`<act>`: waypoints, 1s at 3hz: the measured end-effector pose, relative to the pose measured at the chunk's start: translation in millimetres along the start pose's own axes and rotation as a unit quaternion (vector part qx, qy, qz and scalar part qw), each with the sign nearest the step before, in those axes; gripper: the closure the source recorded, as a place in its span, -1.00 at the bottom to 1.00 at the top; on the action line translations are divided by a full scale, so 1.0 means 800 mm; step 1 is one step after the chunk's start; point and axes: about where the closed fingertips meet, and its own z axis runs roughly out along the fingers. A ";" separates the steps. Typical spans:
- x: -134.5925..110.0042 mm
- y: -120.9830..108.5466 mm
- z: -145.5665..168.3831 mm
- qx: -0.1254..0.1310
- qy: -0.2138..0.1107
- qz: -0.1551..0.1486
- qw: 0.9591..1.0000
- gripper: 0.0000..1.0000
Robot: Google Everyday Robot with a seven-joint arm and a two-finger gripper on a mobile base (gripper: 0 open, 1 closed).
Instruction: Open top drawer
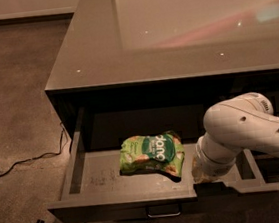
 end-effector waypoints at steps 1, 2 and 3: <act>0.000 0.000 0.000 0.000 0.000 0.000 1.000 -0.77; 0.000 0.000 0.000 0.000 0.000 0.000 1.000 -1.00; 0.000 0.000 0.000 0.000 0.000 0.000 1.000 -1.00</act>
Offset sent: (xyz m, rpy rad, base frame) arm 0.0000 0.0000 0.0000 0.0000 0.0000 0.0000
